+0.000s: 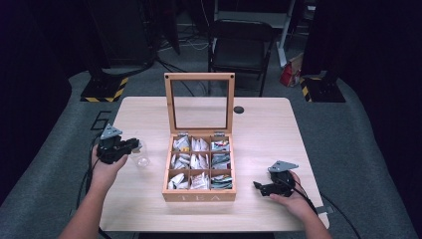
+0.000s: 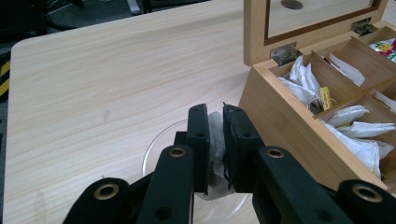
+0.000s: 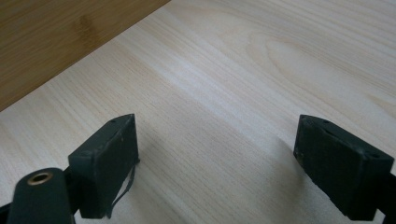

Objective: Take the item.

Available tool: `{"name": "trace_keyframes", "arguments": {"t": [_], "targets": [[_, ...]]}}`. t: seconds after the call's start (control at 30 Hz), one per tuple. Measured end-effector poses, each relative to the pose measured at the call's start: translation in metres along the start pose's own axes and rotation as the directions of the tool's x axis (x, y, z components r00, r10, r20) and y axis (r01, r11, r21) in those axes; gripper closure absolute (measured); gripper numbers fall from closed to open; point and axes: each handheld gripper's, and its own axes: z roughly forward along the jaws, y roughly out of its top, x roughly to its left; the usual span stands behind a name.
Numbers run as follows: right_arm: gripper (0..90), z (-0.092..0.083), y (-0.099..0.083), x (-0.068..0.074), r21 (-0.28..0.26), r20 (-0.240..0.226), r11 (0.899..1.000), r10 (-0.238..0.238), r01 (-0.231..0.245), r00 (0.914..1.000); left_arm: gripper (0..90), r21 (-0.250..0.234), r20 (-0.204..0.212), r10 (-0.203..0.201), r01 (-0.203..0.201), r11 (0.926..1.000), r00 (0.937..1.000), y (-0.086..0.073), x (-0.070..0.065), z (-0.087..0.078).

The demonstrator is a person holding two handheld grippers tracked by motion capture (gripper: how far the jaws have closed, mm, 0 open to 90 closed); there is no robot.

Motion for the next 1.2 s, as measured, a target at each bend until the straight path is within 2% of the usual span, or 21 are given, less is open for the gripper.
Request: {"name": "trace_keyframes", "arguments": {"t": [0.1,0.27,0.7,0.97,1.2], "targets": [[13.1,0.0,0.0,-0.001,0.0,0.0,1.0,-0.008,0.008,1.0,80.2,0.009,-0.014,-0.004,0.004,1.0,0.9999,0.0,0.001,0.0],[13.1,0.0,0.0,0.0,0.001,-0.001,1.0,-0.001,0.001,1.0,71.0,0.001,-0.036,-0.012,0.012,0.9999,0.9993,-0.001,0.002,0.001],[13.1,0.0,0.0,0.0,0.004,-0.004,1.0,-0.003,0.003,1.0,55.5,-0.02,-0.046,-0.03,0.029,0.9994,0.9985,-0.001,0.004,-0.01],[13.1,0.0,0.0,0.0,0.0,-0.001,1.0,0.0,0.0,1.0,50.3,-0.03,-0.018,-0.007,0.007,0.9995,0.9998,-0.003,-0.007,-0.02],[13.1,0.0,0.0,0.0,0.0,-0.001,1.0,-0.003,0.003,1.0,49.5,-0.03,0.011,0.004,-0.004,0.9995,0.9999,-0.013,-0.015,-0.028]]}}
